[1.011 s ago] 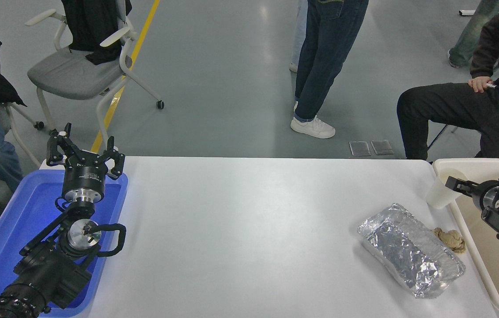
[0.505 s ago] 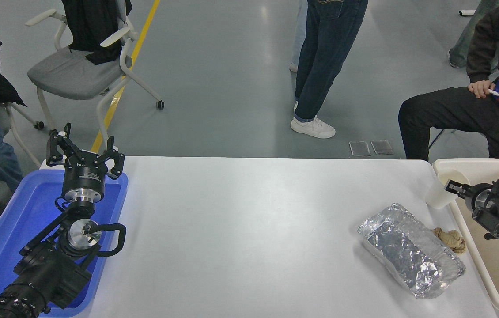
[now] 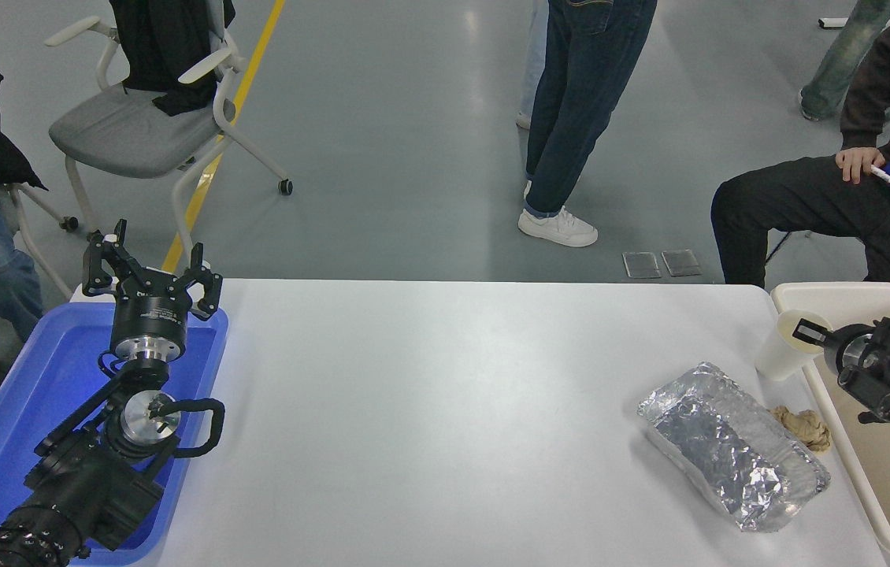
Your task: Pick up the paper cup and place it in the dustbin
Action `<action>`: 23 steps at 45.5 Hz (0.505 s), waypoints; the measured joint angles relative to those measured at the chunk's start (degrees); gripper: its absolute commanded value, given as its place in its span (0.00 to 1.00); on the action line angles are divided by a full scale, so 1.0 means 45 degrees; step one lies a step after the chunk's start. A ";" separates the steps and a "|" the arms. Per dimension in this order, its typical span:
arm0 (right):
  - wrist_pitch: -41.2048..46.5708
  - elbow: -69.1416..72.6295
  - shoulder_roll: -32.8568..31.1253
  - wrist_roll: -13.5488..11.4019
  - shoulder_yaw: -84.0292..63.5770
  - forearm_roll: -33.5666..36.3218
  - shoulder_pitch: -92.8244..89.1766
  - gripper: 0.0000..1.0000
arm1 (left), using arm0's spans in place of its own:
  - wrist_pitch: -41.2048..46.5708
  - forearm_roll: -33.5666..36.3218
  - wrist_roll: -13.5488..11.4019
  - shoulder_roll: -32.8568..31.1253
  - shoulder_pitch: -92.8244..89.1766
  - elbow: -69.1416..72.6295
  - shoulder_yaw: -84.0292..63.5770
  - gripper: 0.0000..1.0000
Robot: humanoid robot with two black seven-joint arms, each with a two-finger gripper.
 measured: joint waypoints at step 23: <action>0.2467 0.3991 -0.3108 -0.0329 -0.1837 -0.0154 0.5837 0.00 | 0.0000 0.0009 0.0028 0.0000 -0.0002 0.0000 0.0013 0.99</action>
